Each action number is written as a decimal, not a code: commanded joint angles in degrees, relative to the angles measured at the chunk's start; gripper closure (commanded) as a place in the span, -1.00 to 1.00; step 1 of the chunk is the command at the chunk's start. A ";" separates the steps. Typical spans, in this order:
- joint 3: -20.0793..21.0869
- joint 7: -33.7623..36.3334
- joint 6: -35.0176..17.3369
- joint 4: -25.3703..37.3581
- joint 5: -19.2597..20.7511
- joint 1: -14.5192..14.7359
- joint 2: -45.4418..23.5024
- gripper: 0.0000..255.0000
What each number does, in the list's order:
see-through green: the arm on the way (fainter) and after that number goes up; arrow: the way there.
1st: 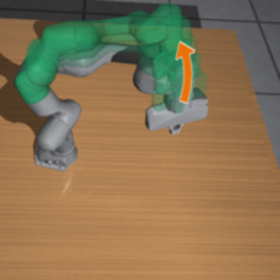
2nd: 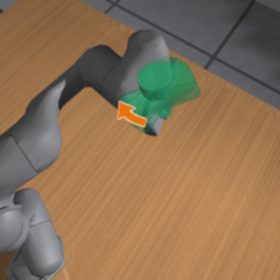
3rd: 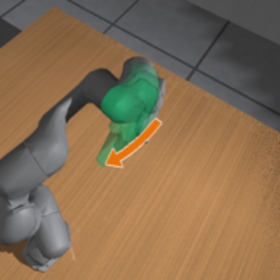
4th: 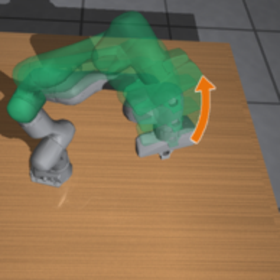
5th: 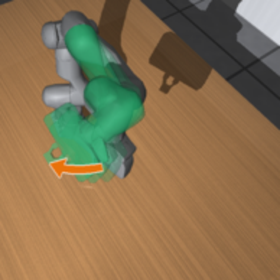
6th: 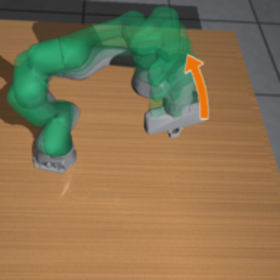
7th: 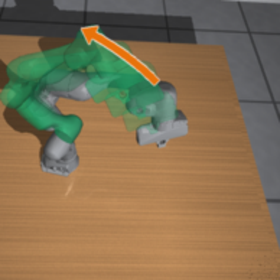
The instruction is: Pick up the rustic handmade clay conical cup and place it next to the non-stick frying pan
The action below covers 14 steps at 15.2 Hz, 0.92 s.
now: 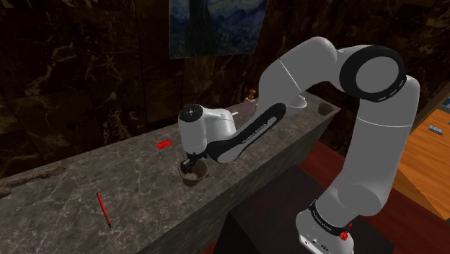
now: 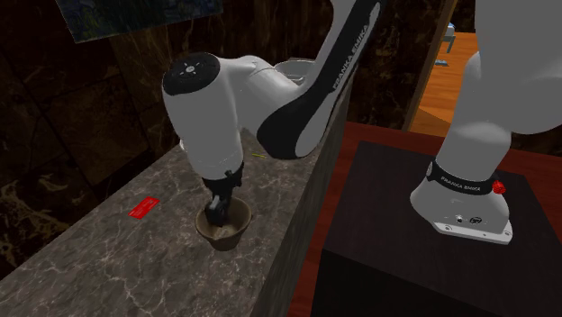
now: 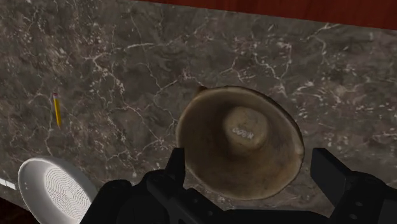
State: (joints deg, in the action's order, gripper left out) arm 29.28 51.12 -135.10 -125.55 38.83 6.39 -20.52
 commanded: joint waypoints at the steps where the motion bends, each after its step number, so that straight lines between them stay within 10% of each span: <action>1: -1.34 3.03 0.43 3.38 3.30 2.42 -4.59 -1.00; 6: -4.87 7.52 2.04 13.84 8.79 8.53 -16.20 -1.00; 14: -7.67 9.37 -0.81 16.01 12.21 9.55 -21.40 -1.00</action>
State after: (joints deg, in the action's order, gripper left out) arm 22.01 60.27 -135.50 -109.88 50.56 15.85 -41.18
